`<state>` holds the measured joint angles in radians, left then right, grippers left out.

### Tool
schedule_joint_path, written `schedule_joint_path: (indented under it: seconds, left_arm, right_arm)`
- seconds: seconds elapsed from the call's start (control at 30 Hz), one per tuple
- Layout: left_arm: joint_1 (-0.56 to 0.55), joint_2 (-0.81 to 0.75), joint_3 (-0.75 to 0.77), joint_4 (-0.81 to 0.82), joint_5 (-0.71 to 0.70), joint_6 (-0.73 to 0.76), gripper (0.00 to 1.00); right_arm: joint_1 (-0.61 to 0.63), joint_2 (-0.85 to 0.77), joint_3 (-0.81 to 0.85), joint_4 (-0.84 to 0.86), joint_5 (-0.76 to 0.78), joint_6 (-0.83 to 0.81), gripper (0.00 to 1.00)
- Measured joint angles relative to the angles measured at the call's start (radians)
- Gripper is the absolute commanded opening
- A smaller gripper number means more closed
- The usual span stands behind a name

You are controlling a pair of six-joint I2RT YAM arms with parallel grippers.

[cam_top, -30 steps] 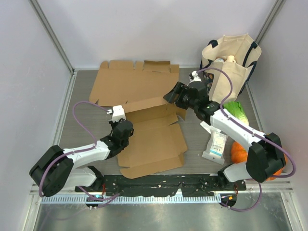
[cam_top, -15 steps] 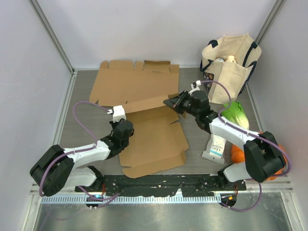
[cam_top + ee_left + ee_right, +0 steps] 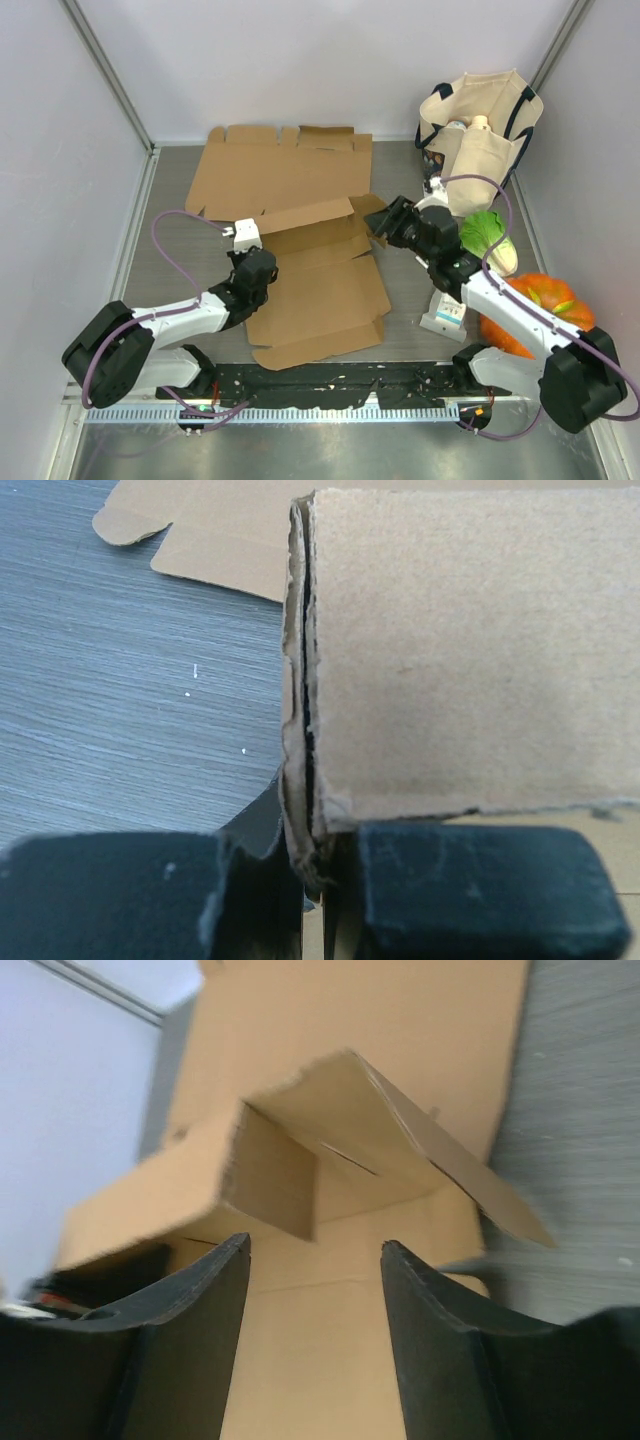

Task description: Fold the paper box

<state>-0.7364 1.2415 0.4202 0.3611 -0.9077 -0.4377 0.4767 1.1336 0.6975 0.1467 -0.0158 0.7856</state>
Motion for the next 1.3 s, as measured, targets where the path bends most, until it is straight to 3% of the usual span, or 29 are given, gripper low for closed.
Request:
schedule_joint_path:
  seconds: [0.03,0.13,0.27,0.3,0.4,0.87,1.1,1.3]
  left_arm:
    - [0.000,0.000,0.000,0.000,0.000,0.000,0.00]
    - [0.000,0.000,0.000,0.000,0.000,0.000,0.00]
    - [0.000,0.000,0.000,0.000,0.000,0.000,0.00]
    - [0.000,0.000,0.000,0.000,0.000,0.000,0.00]
    - [0.000,0.000,0.000,0.000,0.000,0.000,0.00]
    - [0.000,0.000,0.000,0.000,0.003,0.000,0.00]
    - [0.000,0.000,0.000,0.000,0.003,0.000,0.00]
    - [0.000,0.000,0.000,0.000,0.004,-0.001,0.00]
  right_arm:
    - [0.010,-0.021,-0.015,-0.018,0.027,-0.025,0.42]
    - [0.116,-0.031,-0.077,-0.051,0.159,-0.104,0.30]
    - [0.249,0.075,-0.143,-0.041,0.289,-0.147,0.17]
    - [0.259,0.109,-0.158,-0.025,0.318,-0.148,0.10]
    - [0.261,0.206,-0.173,0.012,0.402,-0.145,0.01]
    - [0.275,0.392,-0.208,0.191,0.567,0.059,0.01]
    - [0.282,0.391,-0.209,0.206,0.620,0.028,0.02]
    - [0.281,0.425,-0.210,0.332,0.666,-0.020,0.02]
